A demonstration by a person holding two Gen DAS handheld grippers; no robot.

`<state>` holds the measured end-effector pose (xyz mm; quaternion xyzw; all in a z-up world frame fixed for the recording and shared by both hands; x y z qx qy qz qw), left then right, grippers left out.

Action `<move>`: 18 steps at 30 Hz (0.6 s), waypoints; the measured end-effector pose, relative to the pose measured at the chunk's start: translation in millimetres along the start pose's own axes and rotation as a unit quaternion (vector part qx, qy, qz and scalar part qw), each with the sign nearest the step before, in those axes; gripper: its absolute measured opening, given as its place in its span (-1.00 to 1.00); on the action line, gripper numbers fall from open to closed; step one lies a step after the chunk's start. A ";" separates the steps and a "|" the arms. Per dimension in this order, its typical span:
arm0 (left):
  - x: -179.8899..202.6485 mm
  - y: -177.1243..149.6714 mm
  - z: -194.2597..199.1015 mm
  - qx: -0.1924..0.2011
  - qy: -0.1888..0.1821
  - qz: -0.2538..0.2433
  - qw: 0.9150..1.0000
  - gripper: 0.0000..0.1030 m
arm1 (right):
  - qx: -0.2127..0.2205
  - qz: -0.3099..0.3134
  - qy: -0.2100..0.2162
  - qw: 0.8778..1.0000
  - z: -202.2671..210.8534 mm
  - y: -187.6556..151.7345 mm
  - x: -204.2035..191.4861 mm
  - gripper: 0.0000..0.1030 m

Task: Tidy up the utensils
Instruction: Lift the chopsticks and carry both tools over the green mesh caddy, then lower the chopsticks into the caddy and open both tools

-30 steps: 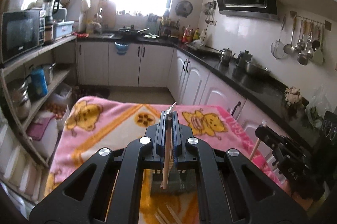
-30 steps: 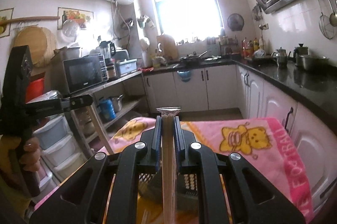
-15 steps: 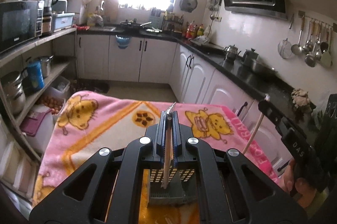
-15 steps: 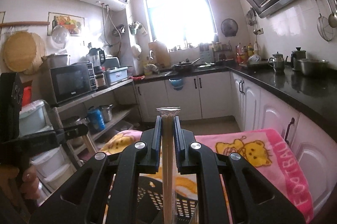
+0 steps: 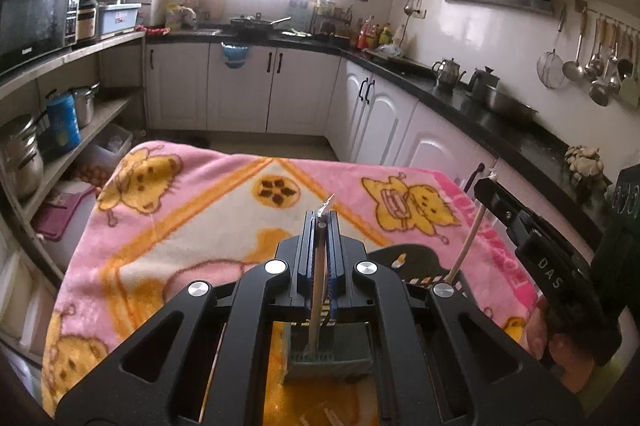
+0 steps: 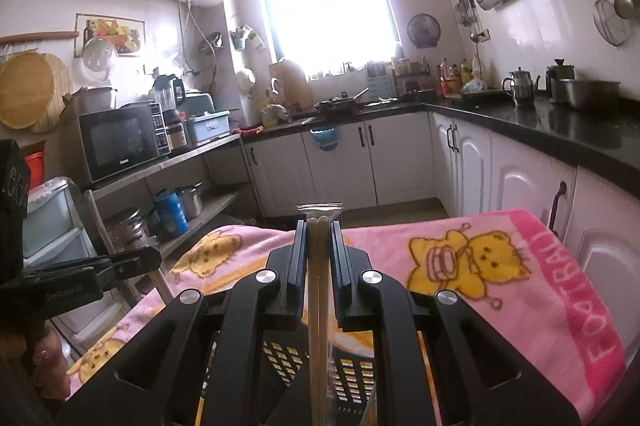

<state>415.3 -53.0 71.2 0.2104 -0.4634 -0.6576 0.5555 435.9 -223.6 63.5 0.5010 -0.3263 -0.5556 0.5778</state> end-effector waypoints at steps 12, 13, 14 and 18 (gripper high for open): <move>-2.5 -9.6 -5.6 -0.002 0.011 -0.014 1.000 -0.98 | -0.003 0.018 -0.016 1.000 4.4 -19.7 5.7 -0.78; -2.0 -9.8 -5.2 -0.002 0.011 -0.015 1.000 -0.98 | -0.004 0.019 -0.018 1.000 5.2 -20.4 7.0 -0.78; -2.4 -10.4 -5.4 -0.003 0.011 -0.015 1.000 -0.98 | -0.006 0.019 -0.021 1.000 6.1 -21.4 8.2 -0.78; -9.2 -14.8 -6.9 -0.011 0.015 -0.006 1.000 -0.98 | -0.013 0.013 -0.028 0.999 9.2 -26.6 15.8 -0.77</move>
Point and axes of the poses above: each gripper's, at about its wrist camera, not at the fingertips, and z roughly against the way its jaws point, x to its right, y to its top, the point moved 8 cm from there along -z, roughly the way its jaws point, and after that the axes turned 6 degrees about -y, right-handed, at the moved point
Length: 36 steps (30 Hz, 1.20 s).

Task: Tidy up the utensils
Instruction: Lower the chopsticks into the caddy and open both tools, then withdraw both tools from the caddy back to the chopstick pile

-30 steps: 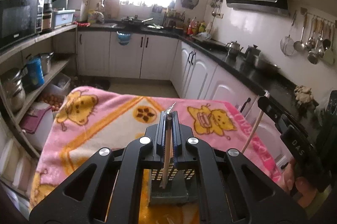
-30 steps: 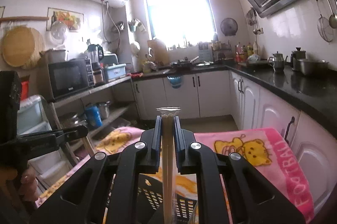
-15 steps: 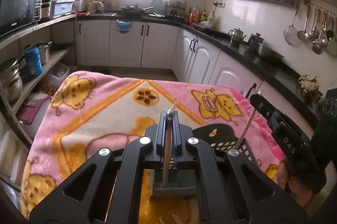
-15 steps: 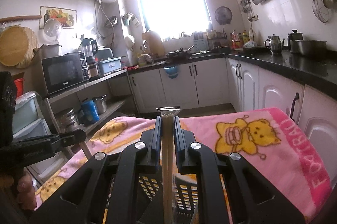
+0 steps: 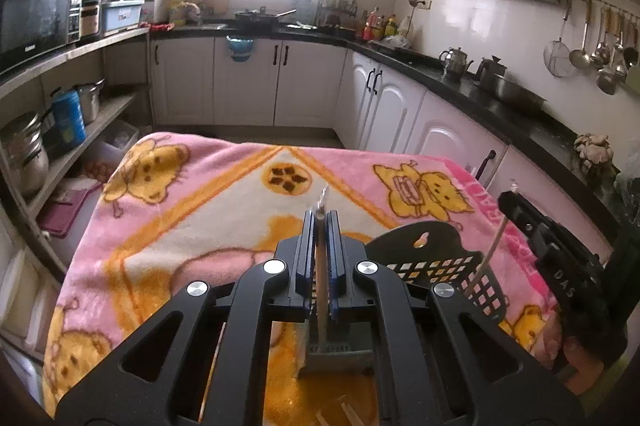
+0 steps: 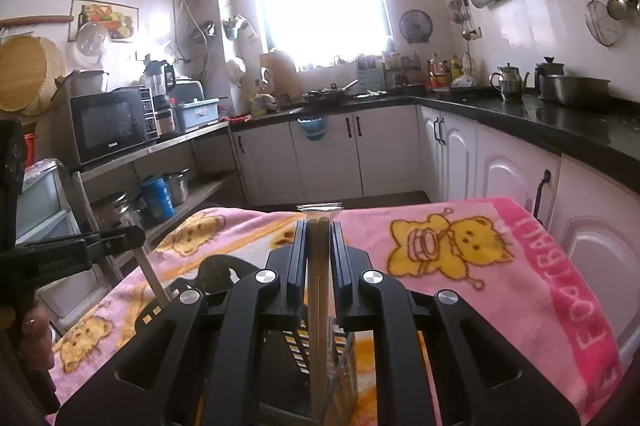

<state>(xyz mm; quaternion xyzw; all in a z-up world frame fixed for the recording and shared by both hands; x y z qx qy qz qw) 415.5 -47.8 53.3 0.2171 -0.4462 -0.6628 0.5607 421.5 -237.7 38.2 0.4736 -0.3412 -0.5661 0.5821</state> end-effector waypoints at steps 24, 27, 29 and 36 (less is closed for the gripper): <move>-25.9 -27.2 32.1 -0.016 0.004 0.047 0.999 0.16 | -0.061 -0.008 -0.001 0.998 28.6 -27.4 9.0 -0.12; -27.5 -36.8 35.8 -0.021 0.004 0.052 0.998 0.35 | -0.072 -0.008 0.000 0.997 35.1 -34.1 7.8 -0.08; -27.4 -43.6 39.0 -0.025 0.003 0.054 0.998 0.40 | -0.077 -0.005 0.000 0.997 40.1 -38.4 6.3 -0.02; -26.8 -68.5 52.3 -0.028 -0.004 0.066 0.997 0.64 | -0.100 0.009 0.000 0.995 59.1 -58.3 1.6 0.06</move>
Point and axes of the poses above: each gripper's, at about its wrist camera, not at the fingertips, and z roughly against the way its jaws point, x to its right, y to its top, the point moved 8 cm from there along -z, roughly the way its jaws point, and after that the axes turned 6 degrees about -y, right-handed, at the moved point
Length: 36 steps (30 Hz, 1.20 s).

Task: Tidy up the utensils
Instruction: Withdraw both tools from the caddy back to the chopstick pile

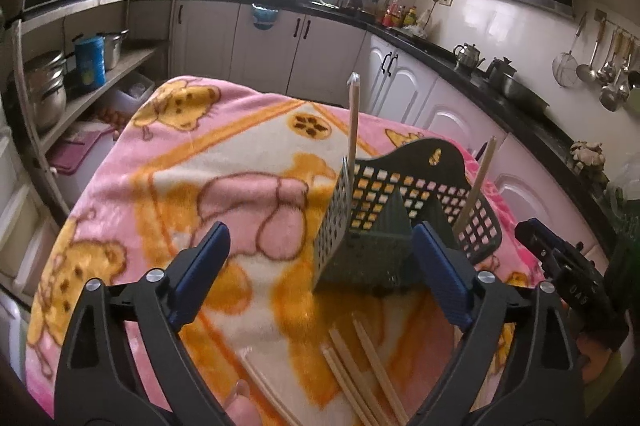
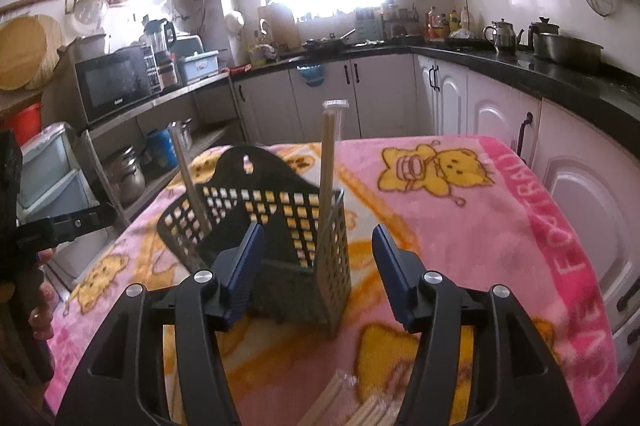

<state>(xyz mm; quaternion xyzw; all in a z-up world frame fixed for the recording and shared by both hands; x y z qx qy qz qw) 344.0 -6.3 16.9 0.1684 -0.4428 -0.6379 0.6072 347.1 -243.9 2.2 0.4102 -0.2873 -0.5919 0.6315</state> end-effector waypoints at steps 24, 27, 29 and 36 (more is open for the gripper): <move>-3.0 -71.6 17.0 -0.040 -0.004 0.017 0.999 0.64 | -0.064 0.031 0.007 0.997 33.6 -69.7 -13.0 0.07; -7.5 -82.4 16.4 -0.050 -0.002 0.023 0.998 0.64 | -0.077 0.034 0.006 0.996 34.0 -81.3 -13.8 0.07; -10.0 -91.3 16.3 -0.056 0.002 0.026 0.998 0.64 | -0.086 0.033 0.008 0.996 33.8 -89.4 -14.1 0.07; -25.4 -124.9 10.5 -0.091 0.012 0.056 0.994 0.64 | -0.125 0.033 0.013 0.991 24.9 -118.4 -18.9 0.07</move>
Point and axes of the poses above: each gripper's, at about its wrist camera, not at the fingertips, and z roughly against the way its jaws point, x to its right, y to its top, the point moved 8 cm from there along -z, roughly the way its jaws point, and after that the axes turned 6 degrees about -y, right-handed, at the moved point
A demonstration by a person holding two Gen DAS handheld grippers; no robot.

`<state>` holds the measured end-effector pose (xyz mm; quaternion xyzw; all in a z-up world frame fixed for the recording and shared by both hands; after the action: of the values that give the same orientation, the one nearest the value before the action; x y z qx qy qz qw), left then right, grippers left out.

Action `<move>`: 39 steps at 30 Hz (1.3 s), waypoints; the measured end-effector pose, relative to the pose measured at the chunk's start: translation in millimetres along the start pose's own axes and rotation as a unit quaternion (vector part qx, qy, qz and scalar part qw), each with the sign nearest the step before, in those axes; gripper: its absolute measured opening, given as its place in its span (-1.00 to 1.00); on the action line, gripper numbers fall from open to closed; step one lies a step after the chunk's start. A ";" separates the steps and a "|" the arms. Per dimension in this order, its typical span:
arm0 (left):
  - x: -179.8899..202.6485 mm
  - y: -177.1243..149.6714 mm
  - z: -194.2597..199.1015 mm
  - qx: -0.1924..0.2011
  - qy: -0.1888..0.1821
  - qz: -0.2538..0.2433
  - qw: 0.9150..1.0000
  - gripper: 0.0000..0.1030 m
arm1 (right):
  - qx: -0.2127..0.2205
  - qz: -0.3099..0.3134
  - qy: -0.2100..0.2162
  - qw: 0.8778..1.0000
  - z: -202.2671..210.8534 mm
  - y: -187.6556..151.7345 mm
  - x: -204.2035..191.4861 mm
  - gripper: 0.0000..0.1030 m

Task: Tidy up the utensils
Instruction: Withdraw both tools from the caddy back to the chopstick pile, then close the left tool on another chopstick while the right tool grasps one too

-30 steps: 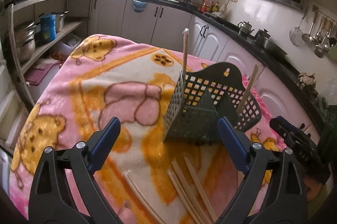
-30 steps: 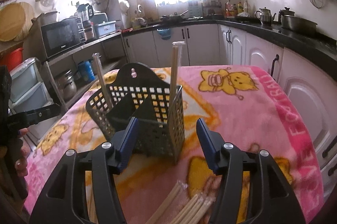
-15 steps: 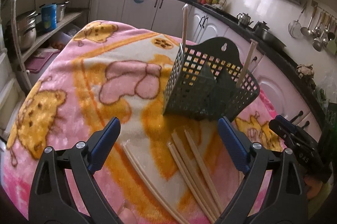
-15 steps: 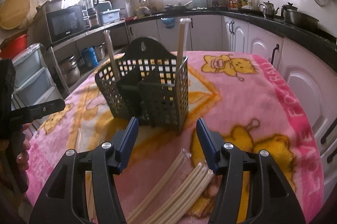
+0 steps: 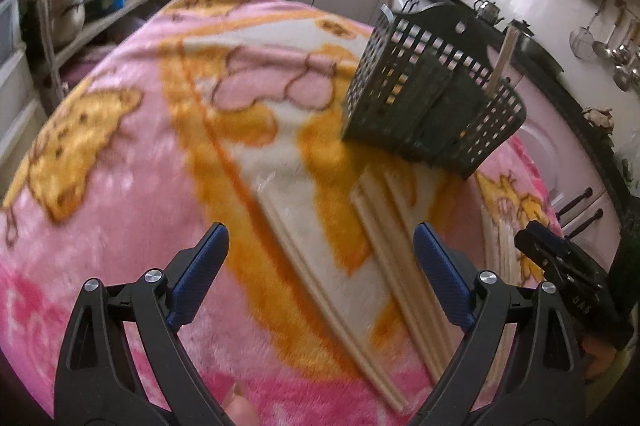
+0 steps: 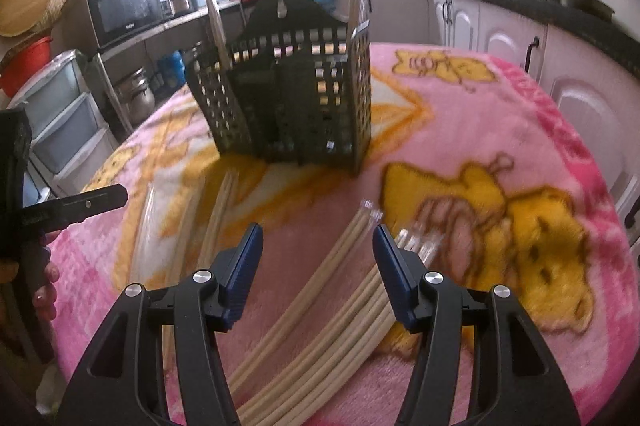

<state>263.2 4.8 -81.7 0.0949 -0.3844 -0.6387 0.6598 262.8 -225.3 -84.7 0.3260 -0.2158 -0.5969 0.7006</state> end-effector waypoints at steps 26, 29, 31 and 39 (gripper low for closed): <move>-37.5 -2.1 -29.3 -0.028 0.052 0.040 0.997 -0.14 | -0.063 -0.002 -0.005 0.998 -37.5 -10.2 2.7 0.07; -38.6 4.1 -35.1 -0.035 0.050 0.050 0.997 -0.30 | -0.068 -0.003 -0.006 0.998 -40.4 -7.7 4.9 0.07; -39.4 8.7 -39.2 -0.040 0.045 0.058 0.997 -0.49 | -0.075 -0.008 -0.006 0.997 -43.5 -5.6 6.3 0.06; -47.1 18.8 -48.1 -0.054 0.013 0.081 0.995 -0.85 | -0.118 -0.032 -0.019 0.992 -65.5 4.9 11.3 -0.05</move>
<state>313.2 33.5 -121.3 0.0363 -0.3471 -0.6012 0.7188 313.7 -223.0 -127.7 0.2365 -0.1469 -0.6468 0.7100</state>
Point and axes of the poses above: each gripper's, at about its wrist camera, not at the fingertips, and z roughly against the way its jaws point, x to its right, y to its top, the point moved 8 cm from there along -z, roughly the way its jaws point, and after that the axes turned 6 degrees about -y, right-handed, at the moved point
